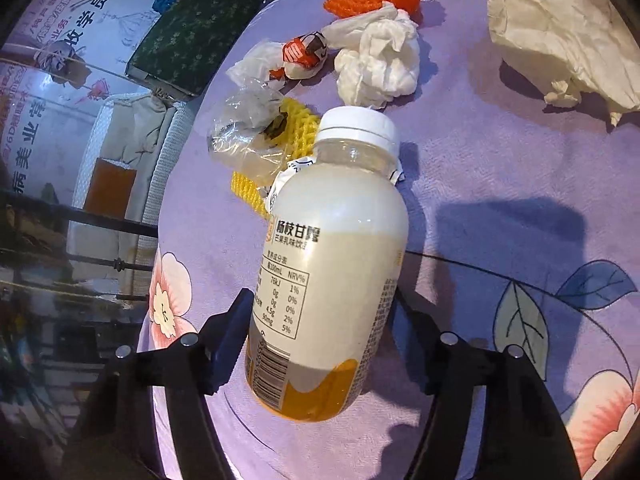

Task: Collect trash
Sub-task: 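Grasp the white-orange yogurt bottle with the left tool while the right tool holds the bag, then release the paper bag and yogurt bottle into the black bin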

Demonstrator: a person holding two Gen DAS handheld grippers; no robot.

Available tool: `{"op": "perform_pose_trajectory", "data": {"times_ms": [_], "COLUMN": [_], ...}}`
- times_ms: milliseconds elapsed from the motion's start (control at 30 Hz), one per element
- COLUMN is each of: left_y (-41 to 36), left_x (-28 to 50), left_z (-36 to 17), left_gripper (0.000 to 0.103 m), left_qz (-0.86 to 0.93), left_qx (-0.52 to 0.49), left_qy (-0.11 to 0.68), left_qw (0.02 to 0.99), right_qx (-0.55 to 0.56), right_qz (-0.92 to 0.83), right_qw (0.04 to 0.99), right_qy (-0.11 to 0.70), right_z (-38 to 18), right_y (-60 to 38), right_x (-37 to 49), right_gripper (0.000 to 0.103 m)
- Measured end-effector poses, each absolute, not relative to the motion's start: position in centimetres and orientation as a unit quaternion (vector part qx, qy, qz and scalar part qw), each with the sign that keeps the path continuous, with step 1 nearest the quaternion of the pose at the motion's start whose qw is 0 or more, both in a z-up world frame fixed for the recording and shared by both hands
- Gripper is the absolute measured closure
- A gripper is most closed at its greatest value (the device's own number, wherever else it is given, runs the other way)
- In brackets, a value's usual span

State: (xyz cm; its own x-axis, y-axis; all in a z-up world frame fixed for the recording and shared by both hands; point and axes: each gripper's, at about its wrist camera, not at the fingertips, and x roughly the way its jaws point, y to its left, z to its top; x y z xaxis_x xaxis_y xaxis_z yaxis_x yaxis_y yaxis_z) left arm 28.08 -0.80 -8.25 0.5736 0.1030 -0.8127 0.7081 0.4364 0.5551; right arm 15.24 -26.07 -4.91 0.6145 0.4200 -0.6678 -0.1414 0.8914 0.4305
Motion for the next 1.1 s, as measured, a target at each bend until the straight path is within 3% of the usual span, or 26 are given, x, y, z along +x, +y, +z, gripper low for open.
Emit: {"op": "perform_pose_trajectory", "data": {"times_ms": [533, 1100], "left_y": [1.7, -10.0], "left_x": [19.5, 12.6], "left_z": [-2.2, -0.1], "left_gripper": [0.043, 0.043], "left_qz": [-0.276, -0.358], "left_qx": [0.197, 0.054], "left_qy": [0.362, 0.272], "left_qw": [0.868, 0.891], "right_qx": [0.174, 0.174], "right_qz": [0.165, 0.083], "right_qw": [0.892, 0.924], "right_qy": [0.383, 0.329], "right_z": [-4.3, -1.7], "right_y": [-27.3, -35.4], "right_x": [11.9, 5.3], "right_gripper": [0.101, 0.101]}}
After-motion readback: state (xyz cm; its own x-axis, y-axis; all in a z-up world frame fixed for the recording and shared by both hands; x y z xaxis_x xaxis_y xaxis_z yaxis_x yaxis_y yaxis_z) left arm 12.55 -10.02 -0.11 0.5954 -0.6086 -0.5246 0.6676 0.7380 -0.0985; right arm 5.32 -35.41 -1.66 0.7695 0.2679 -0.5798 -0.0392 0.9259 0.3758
